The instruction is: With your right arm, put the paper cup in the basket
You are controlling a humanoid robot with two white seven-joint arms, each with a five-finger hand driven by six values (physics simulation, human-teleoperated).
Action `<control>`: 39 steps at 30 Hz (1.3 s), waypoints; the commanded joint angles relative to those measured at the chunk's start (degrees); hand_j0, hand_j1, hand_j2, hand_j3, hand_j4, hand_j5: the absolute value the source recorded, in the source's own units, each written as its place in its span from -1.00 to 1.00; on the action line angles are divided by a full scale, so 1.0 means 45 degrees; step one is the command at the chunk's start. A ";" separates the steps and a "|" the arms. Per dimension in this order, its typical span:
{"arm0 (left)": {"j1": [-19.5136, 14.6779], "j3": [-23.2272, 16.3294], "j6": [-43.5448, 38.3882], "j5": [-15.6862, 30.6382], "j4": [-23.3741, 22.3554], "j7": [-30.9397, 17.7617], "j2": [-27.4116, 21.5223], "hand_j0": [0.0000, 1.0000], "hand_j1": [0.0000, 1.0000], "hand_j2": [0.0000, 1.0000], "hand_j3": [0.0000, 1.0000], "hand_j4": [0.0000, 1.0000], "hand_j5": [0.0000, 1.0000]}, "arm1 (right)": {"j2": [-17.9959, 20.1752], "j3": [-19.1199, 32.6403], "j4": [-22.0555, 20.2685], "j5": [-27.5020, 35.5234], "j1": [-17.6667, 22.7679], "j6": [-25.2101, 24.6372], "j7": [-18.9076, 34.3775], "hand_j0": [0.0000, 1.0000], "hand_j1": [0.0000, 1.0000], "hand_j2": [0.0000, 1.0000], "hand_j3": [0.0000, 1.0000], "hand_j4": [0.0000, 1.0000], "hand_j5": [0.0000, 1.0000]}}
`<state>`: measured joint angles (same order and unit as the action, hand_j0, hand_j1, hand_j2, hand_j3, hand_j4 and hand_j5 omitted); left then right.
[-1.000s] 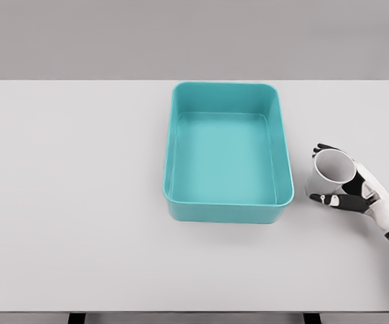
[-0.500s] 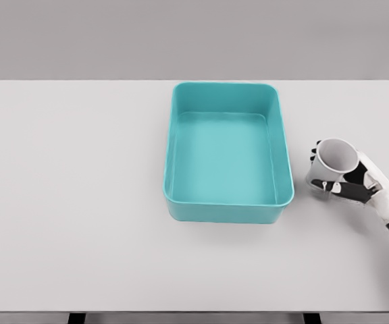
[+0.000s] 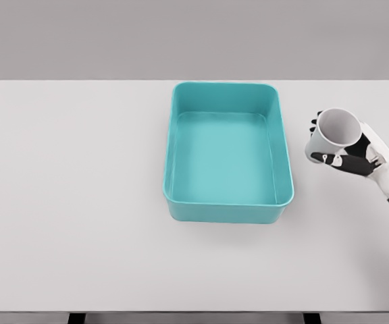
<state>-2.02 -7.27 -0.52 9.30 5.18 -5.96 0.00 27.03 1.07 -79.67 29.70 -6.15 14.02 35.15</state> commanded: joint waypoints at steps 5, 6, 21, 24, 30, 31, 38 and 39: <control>0.0000 -0.0005 -0.0001 0.0003 0.0002 -0.0003 0.0000 1.00 1.00 1.00 1.00 1.00 1.00 | -0.0011 -0.0043 -0.0343 -0.0096 -0.0352 -0.0009 -0.0033 0.10 0.10 0.10 0.10 0.10 0.10; 0.0000 0.0014 -0.0001 0.0003 0.0002 -0.0003 0.0000 1.00 1.00 1.00 1.00 1.00 1.00 | -0.0030 -0.0063 -0.0362 -0.0135 -0.0429 -0.0009 -0.0033 0.10 0.10 0.10 0.10 0.10 0.10; 0.0000 -0.0005 -0.0001 0.0003 0.0002 -0.0003 0.0000 1.00 1.00 1.00 1.00 1.00 1.00 | -0.1533 -0.0180 -0.1007 -0.2927 -0.1972 -0.0204 -0.0033 0.10 0.10 0.10 0.10 0.10 0.10; 0.0000 -0.0005 -0.0001 0.0003 0.0002 -0.0003 0.0000 1.00 1.00 1.00 1.00 1.00 1.00 | -0.1886 -0.0200 -0.1826 -0.3904 -0.2129 -0.0477 -0.0033 0.10 0.10 0.10 0.10 0.10 0.10; 0.0000 -0.0005 -0.0001 0.0003 0.0002 -0.0003 0.0000 1.00 1.00 1.00 1.00 1.00 1.00 | -0.2120 -0.0512 -0.2393 -0.4920 -0.2226 -0.0654 -0.0033 0.10 0.10 0.10 0.10 0.10 0.10; 0.0000 0.0014 -0.0001 0.0003 0.0002 -0.0003 0.0000 1.00 1.00 1.00 1.00 1.00 1.00 | -0.2120 -0.0687 -0.2413 -0.5076 -0.2324 -0.0615 -0.0033 0.10 0.10 0.10 0.10 0.10 0.10; 0.0000 -0.0005 -0.0001 0.0003 0.0002 -0.0003 0.0000 1.00 1.00 1.00 1.00 1.00 1.00 | -0.2120 -0.1351 -0.3038 -0.6424 -0.2617 -0.0576 -0.0033 0.10 0.10 0.10 0.10 0.10 0.10; 0.0000 -0.0005 -0.0001 0.0003 0.0002 -0.0003 0.0000 1.00 1.00 1.00 1.00 1.00 1.00 | -0.2101 -0.1703 -0.3057 -0.6599 -0.2792 -0.0556 -0.0033 0.10 0.10 0.10 0.10 0.10 0.10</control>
<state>-2.02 -7.29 -0.52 9.30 5.18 -5.96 0.00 17.53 -4.97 -93.03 1.05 -19.07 11.44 35.02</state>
